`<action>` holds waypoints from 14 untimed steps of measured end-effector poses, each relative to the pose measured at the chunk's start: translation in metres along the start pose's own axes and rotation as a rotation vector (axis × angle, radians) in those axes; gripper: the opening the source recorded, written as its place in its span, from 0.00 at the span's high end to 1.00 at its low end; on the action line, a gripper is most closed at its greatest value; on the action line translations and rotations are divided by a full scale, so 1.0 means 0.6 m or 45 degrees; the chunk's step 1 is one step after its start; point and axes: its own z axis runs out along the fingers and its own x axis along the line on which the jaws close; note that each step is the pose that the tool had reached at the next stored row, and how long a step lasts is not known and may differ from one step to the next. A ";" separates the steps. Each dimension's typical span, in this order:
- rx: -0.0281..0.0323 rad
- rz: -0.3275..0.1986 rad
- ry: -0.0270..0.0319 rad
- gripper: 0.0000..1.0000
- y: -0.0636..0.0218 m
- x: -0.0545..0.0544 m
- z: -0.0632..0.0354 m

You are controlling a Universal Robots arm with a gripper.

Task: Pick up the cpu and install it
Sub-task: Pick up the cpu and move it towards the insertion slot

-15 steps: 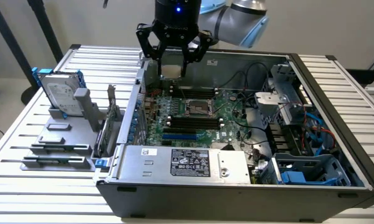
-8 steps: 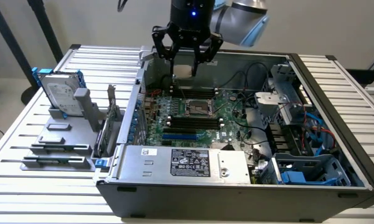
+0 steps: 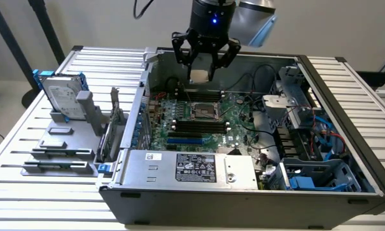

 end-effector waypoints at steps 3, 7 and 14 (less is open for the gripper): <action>-0.0003 0.000 0.0009 0.45 0.006 -0.015 0.008; -0.0002 0.001 0.0024 0.45 0.015 -0.031 0.020; -0.0011 0.012 0.0043 0.45 0.028 -0.042 0.041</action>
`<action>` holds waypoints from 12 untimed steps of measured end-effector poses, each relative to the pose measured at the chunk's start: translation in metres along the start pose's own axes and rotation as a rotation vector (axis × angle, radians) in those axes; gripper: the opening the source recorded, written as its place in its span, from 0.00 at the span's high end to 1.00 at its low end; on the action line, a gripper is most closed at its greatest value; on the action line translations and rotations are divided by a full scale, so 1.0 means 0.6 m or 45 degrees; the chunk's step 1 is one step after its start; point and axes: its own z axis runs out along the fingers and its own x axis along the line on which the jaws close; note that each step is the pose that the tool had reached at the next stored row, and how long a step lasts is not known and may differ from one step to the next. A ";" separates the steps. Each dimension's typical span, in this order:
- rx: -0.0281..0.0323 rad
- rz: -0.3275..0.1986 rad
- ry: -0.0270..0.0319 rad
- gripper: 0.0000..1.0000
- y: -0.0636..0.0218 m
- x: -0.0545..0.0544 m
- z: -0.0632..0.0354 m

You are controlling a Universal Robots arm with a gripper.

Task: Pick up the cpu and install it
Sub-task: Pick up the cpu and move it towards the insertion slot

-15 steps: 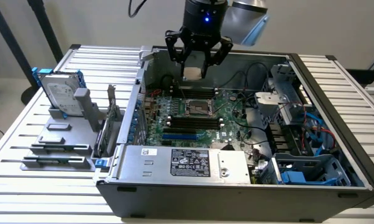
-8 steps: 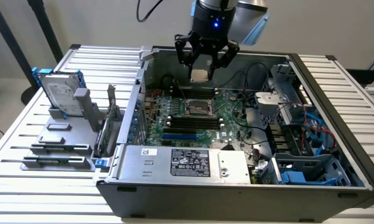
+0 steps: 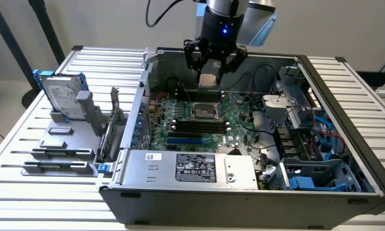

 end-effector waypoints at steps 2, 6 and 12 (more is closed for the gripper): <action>-0.0003 0.004 0.0003 0.45 0.004 -0.002 0.006; -0.0008 0.011 0.0009 0.45 0.012 -0.005 0.019; -0.0021 0.024 0.0007 0.45 0.022 -0.009 0.035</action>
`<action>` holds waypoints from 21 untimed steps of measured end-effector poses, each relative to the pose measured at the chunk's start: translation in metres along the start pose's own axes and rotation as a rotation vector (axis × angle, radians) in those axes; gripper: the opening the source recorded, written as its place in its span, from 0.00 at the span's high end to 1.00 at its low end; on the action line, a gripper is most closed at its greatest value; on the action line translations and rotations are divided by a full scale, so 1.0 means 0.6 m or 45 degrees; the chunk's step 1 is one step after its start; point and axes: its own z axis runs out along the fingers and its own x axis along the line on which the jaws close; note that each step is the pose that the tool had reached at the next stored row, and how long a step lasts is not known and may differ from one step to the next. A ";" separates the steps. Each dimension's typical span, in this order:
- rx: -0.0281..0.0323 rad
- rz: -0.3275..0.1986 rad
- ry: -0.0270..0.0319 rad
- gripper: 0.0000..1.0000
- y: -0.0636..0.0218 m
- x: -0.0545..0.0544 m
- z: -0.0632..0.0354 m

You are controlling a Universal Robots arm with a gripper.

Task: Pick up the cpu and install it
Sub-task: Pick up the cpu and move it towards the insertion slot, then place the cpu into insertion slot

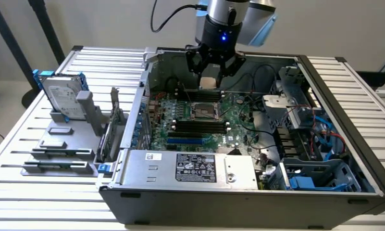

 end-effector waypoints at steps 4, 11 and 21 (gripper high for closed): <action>0.0001 0.000 0.0006 0.45 0.000 0.000 0.000; 0.0001 0.000 0.0007 0.45 0.000 0.000 0.000; -0.0021 0.027 -0.0010 0.45 0.000 0.002 0.002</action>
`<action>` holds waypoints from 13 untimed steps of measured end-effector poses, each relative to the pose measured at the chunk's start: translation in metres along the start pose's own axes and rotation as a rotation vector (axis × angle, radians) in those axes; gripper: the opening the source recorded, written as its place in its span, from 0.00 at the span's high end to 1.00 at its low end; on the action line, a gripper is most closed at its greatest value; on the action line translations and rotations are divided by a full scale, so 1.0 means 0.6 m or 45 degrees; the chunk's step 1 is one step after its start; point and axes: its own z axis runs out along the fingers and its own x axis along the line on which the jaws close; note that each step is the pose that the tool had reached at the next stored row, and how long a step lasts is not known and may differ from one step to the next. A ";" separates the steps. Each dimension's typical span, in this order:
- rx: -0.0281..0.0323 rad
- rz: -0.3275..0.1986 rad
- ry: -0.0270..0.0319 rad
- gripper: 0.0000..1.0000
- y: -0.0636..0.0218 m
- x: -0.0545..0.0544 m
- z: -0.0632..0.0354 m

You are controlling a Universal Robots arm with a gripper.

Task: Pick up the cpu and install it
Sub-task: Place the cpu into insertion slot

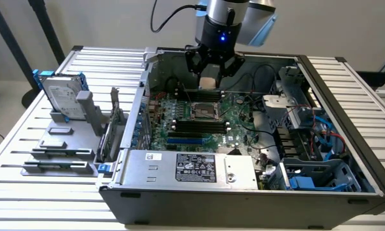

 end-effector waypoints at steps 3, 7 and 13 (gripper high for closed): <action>-0.0049 0.060 -0.0037 0.45 0.000 0.000 0.004; -0.0123 0.151 -0.0091 0.45 -0.001 -0.001 0.011; -0.0238 0.291 -0.0176 0.45 -0.001 -0.002 0.021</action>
